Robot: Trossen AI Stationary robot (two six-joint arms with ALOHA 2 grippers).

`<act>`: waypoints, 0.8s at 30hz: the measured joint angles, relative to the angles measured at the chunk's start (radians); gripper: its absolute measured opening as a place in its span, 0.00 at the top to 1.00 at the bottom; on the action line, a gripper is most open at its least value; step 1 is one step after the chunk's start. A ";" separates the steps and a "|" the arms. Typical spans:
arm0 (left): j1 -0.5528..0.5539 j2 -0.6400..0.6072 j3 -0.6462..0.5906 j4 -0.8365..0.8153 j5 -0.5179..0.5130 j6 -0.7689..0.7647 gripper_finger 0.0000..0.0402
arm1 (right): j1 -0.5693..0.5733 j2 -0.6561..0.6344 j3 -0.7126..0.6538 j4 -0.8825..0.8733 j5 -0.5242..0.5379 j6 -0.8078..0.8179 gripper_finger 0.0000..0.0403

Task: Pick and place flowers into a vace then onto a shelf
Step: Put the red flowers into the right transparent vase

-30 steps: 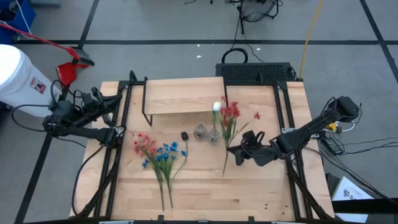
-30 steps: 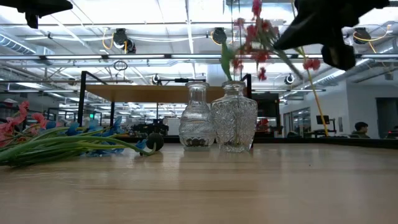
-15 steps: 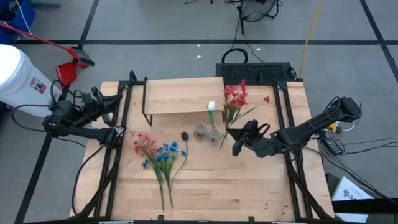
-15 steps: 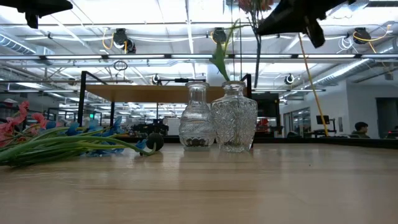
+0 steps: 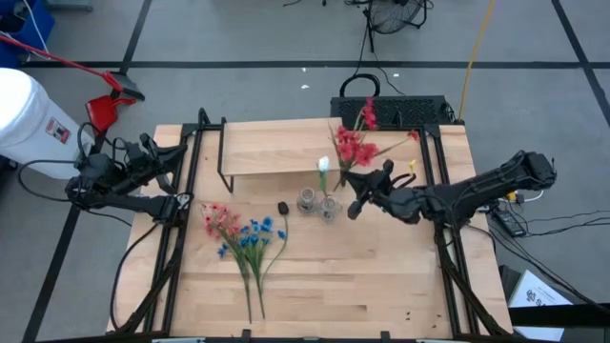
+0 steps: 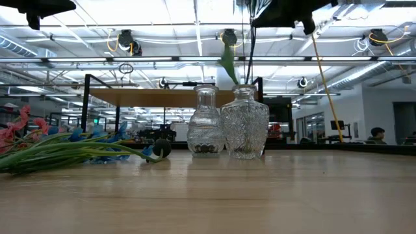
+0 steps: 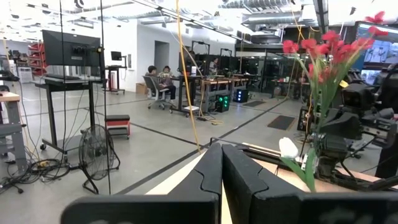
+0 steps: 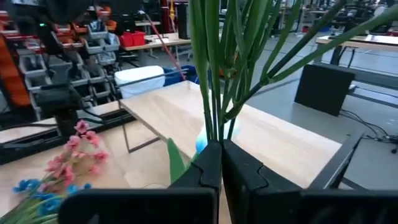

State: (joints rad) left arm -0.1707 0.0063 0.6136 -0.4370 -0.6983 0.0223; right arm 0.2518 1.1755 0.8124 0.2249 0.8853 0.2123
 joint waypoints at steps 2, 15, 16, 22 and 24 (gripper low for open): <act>0.000 0.000 0.000 0.000 0.000 0.000 0.97 | -0.013 -0.001 0.000 -0.005 -0.022 -0.008 1.00; 0.000 0.000 0.000 0.000 0.000 0.000 0.97 | -0.014 0.013 0.000 -0.009 -0.079 0.015 1.00; 0.000 0.000 0.000 0.000 0.000 0.000 0.98 | -0.013 0.012 0.000 -0.001 -0.080 0.016 1.00; 0.000 0.000 0.000 0.000 0.000 0.000 0.97 | -0.001 0.013 0.000 -0.034 -0.104 0.080 1.00; 0.000 0.000 0.000 0.000 0.000 0.000 0.98 | 0.002 0.013 0.000 -0.059 -0.102 0.082 1.00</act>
State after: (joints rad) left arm -0.1707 0.0063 0.6133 -0.4370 -0.6983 0.0223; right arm 0.2535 1.1881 0.8122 0.1656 0.7837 0.2945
